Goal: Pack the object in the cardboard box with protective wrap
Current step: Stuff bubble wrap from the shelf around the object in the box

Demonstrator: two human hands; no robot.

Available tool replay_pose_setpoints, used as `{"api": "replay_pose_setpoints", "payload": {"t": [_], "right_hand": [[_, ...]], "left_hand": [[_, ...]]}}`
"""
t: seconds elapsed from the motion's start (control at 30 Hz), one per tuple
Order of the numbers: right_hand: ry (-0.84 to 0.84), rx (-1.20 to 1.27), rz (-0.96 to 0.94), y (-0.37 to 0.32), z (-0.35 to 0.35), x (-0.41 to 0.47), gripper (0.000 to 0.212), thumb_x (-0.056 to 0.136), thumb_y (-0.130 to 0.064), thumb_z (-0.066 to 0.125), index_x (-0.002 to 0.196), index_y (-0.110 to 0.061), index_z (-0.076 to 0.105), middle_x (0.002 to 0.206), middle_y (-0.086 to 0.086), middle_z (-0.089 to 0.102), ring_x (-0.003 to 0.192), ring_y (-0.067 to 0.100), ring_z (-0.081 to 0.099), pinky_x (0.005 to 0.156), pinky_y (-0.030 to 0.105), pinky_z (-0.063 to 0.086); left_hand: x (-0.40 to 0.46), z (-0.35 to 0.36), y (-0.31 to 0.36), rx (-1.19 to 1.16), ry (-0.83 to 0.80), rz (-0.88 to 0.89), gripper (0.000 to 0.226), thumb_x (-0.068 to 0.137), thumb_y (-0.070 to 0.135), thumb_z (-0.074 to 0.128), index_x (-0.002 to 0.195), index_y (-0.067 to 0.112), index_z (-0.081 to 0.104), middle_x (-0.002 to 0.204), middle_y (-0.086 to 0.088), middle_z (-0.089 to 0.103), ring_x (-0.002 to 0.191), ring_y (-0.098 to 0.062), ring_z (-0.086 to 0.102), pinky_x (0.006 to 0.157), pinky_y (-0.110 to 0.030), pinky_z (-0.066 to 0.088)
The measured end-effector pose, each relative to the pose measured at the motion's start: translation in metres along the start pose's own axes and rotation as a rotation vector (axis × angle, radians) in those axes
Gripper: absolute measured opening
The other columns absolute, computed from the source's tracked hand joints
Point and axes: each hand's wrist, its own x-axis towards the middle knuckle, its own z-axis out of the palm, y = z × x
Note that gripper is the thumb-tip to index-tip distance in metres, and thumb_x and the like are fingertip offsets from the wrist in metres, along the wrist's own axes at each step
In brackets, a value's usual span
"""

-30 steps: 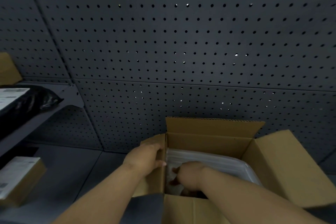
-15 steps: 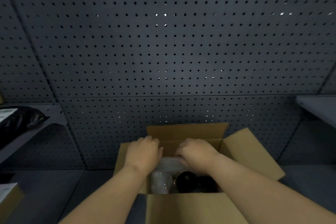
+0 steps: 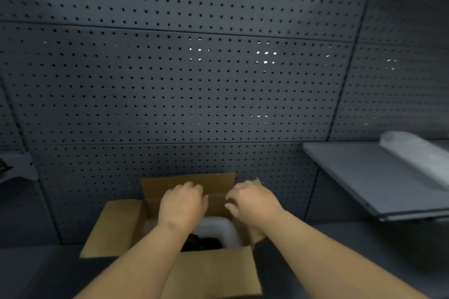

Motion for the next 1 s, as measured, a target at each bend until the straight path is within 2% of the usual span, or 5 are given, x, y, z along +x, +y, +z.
{"api": "replay_pose_setpoints", "payload": {"t": [0.13, 0.27, 0.43, 0.7, 1.0], "right_hand": [[0.012, -0.024, 0.041, 0.031, -0.015, -0.045, 0.038, 0.099, -0.033, 0.04, 0.127, -0.014, 0.058, 0.128, 0.009, 0.056, 0.118, 0.027, 0.048, 0.094, 0.04, 0.045], [0.063, -0.018, 0.074, 0.06, -0.021, -0.08, 0.035, 0.098, -0.034, 0.04, 0.115, -0.015, 0.063, 0.116, 0.006, 0.061, 0.107, 0.024, 0.051, 0.089, 0.037, 0.047], [0.131, 0.015, 0.075, 0.082, -0.032, -0.111, 0.035, 0.097, -0.036, 0.044, 0.121, -0.018, 0.063, 0.12, 0.003, 0.061, 0.114, 0.023, 0.05, 0.092, 0.036, 0.047], [0.173, 0.006, 0.135, 0.098, -0.047, -0.128, 0.035, 0.097, -0.034, 0.045, 0.124, -0.019, 0.062, 0.123, 0.002, 0.061, 0.117, 0.022, 0.05, 0.094, 0.036, 0.047], [0.24, -0.031, 0.254, 0.128, -0.068, -0.138, 0.034, 0.097, -0.033, 0.046, 0.123, -0.018, 0.062, 0.121, 0.002, 0.062, 0.114, 0.021, 0.051, 0.092, 0.035, 0.048]], "left_hand": [[-0.016, -0.013, 0.049, -0.006, 0.01, -0.022, 0.034, 0.1, 0.04, 0.033, 0.105, 0.018, 0.059, 0.106, -0.001, 0.061, 0.098, -0.02, 0.059, 0.072, -0.031, 0.04], [-0.029, -0.025, 0.091, -0.034, 0.019, -0.034, 0.033, 0.099, 0.04, 0.034, 0.104, 0.018, 0.059, 0.104, -0.002, 0.061, 0.095, -0.021, 0.059, 0.074, -0.033, 0.043], [-0.038, -0.038, 0.131, -0.055, 0.05, -0.012, 0.031, 0.099, 0.039, 0.035, 0.106, 0.018, 0.057, 0.103, -0.003, 0.061, 0.094, -0.022, 0.06, 0.076, -0.034, 0.046], [-0.03, -0.05, 0.154, -0.071, 0.094, 0.05, 0.032, 0.1, 0.039, 0.035, 0.108, 0.017, 0.057, 0.103, -0.002, 0.061, 0.091, -0.02, 0.06, 0.073, -0.032, 0.044], [-0.001, -0.066, 0.181, -0.079, 0.147, 0.151, 0.037, 0.099, 0.04, 0.035, 0.115, 0.016, 0.058, 0.11, -0.004, 0.062, 0.098, -0.022, 0.06, 0.076, -0.033, 0.045]]}}
